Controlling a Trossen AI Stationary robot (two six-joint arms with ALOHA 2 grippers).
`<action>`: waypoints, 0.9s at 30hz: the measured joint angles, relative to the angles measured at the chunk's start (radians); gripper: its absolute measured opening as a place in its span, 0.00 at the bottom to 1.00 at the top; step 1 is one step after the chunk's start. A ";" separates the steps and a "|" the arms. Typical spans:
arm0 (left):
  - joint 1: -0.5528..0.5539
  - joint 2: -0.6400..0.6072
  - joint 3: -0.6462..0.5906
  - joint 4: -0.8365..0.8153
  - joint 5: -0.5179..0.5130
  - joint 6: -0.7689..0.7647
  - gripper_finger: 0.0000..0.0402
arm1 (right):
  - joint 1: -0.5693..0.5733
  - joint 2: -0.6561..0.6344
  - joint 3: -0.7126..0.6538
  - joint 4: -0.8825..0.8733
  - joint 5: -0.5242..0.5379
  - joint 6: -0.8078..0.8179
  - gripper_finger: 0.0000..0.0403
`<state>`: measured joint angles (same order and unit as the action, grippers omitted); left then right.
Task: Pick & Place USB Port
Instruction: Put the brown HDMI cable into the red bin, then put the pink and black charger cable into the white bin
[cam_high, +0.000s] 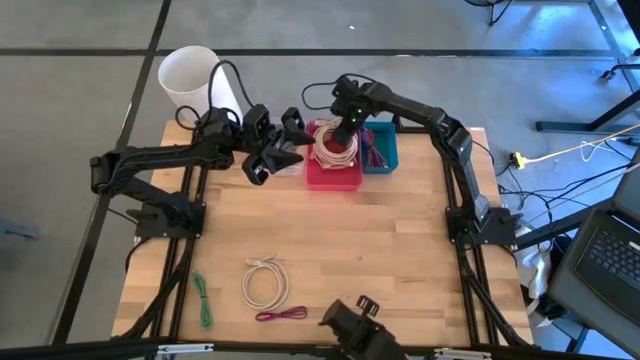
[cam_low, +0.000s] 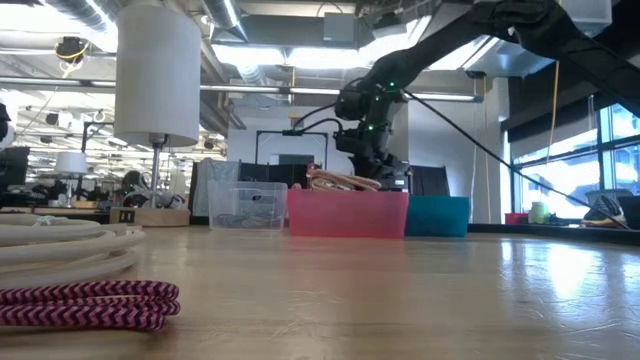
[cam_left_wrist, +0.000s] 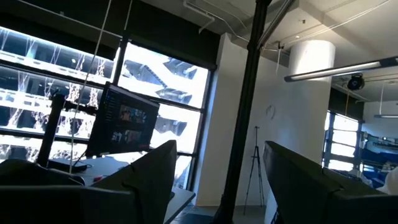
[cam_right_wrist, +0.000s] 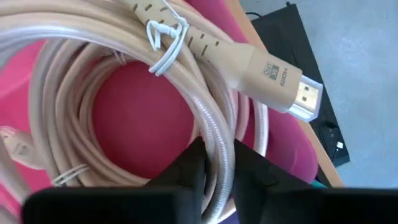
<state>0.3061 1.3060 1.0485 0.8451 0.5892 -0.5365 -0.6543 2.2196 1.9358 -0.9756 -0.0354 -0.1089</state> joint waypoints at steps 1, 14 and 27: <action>0.000 0.000 0.000 0.000 0.000 0.000 0.58 | 0.001 0.000 0.000 0.000 -0.001 0.000 0.19; -0.031 0.000 0.000 -0.004 0.006 0.097 0.58 | 0.004 -0.011 0.000 0.029 -0.017 0.018 0.47; -0.044 0.000 0.000 -0.005 0.017 0.105 0.58 | 0.028 -0.042 0.091 0.032 0.101 0.013 0.48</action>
<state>0.2623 1.3060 1.0485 0.8402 0.6060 -0.4316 -0.6262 2.1777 2.0272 -0.9435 0.0651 -0.0958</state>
